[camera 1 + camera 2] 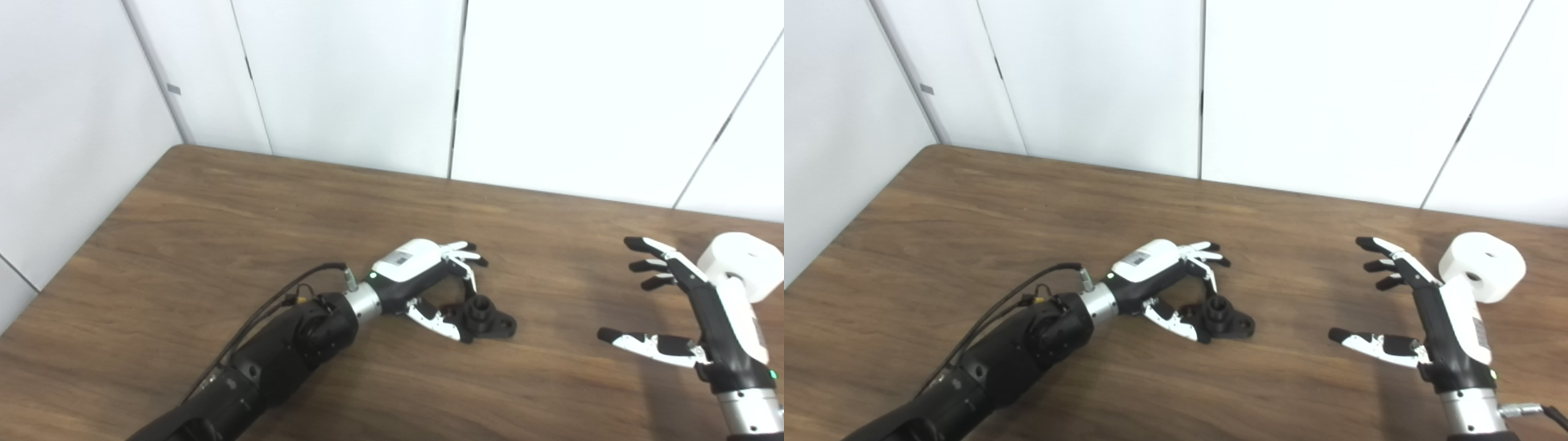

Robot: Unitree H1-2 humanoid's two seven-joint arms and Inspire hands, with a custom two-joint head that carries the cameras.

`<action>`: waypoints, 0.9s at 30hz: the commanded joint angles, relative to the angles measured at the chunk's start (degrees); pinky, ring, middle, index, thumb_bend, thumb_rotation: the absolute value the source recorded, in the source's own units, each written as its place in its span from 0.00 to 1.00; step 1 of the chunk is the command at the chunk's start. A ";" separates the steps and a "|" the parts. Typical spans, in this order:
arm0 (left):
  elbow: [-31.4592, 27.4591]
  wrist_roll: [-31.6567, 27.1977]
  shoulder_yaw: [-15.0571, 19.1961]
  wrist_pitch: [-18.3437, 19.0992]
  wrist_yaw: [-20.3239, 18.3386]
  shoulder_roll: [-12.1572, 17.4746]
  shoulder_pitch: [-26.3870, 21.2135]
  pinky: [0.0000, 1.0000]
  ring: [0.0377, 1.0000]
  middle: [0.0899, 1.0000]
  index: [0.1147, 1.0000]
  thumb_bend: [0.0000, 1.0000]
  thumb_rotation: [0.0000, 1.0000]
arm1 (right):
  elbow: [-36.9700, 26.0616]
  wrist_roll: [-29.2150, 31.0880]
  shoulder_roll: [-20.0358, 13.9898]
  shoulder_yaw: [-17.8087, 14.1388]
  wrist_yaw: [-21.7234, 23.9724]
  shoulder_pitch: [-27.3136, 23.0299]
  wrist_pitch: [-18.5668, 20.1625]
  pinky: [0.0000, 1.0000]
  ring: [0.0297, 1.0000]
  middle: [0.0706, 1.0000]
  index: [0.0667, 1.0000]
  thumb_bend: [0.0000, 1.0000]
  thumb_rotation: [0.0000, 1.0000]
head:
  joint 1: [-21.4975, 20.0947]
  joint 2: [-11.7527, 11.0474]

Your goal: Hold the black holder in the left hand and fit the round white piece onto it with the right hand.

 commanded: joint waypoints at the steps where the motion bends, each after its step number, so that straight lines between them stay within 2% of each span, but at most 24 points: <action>1: 2.14 5.17 -3.48 -1.48 -1.74 -1.35 -0.12 0.89 0.96 0.87 0.41 0.52 0.07 | -1.76 0.19 -0.08 -0.23 -1.41 -2.21 -2.37 0.55 0.68 0.78 0.78 0.67 0.08 | -0.63 0.15; 6: 2.88 11.11 -6.95 0.42 -1.96 -1.31 -1.33 0.90 0.96 0.88 0.41 0.52 0.08 | -1.50 0.14 -0.12 -0.14 -1.64 -2.50 -3.14 0.55 0.68 0.78 0.78 0.67 0.07 | -2.12 0.59; 9: 3.09 12.75 -8.05 1.06 -1.87 -0.90 -1.83 0.90 0.96 0.88 0.41 0.52 0.08 | -1.86 0.00 -0.04 -0.11 -1.57 -2.52 -2.99 0.55 0.68 0.78 0.79 0.67 0.09 | -3.50 0.80; 14: 3.60 12.22 -7.99 0.59 -1.28 -0.11 -2.12 0.87 0.93 0.86 0.41 0.52 0.08 | -2.81 -0.55 0.49 -0.05 -1.45 -2.53 -2.15 0.56 0.68 0.78 0.79 0.66 0.09 | -6.67 1.13; 18: 2.65 11.47 -7.56 0.89 -2.54 1.01 -2.05 0.88 0.94 0.86 0.41 0.52 0.08 | -4.26 -1.32 0.05 -0.16 -0.48 -3.03 -1.12 0.55 0.68 0.78 0.79 0.65 0.11 | -10.40 1.32; 23: 1.79 11.09 -7.10 0.51 -2.63 2.55 -1.66 0.88 0.93 0.85 0.41 0.52 0.07 | -7.43 -2.43 -1.39 -0.43 2.98 -4.98 3.67 0.57 0.70 0.77 0.81 0.67 0.13 | -15.83 0.51; 25: 1.53 10.69 -6.82 0.26 -2.55 3.09 -1.37 0.88 0.93 0.84 0.41 0.52 0.07 | -8.18 -4.14 -2.35 -0.44 4.08 -6.19 5.13 0.56 0.68 0.75 0.81 0.68 0.14 | -19.00 -0.05; 27: 1.48 10.34 -6.67 -0.01 -2.55 3.50 -1.22 0.89 0.92 0.84 0.41 0.52 0.07 | -9.01 -5.60 -3.25 -0.41 5.45 -7.37 7.10 0.55 0.64 0.74 0.81 0.69 0.16 | -20.28 -0.27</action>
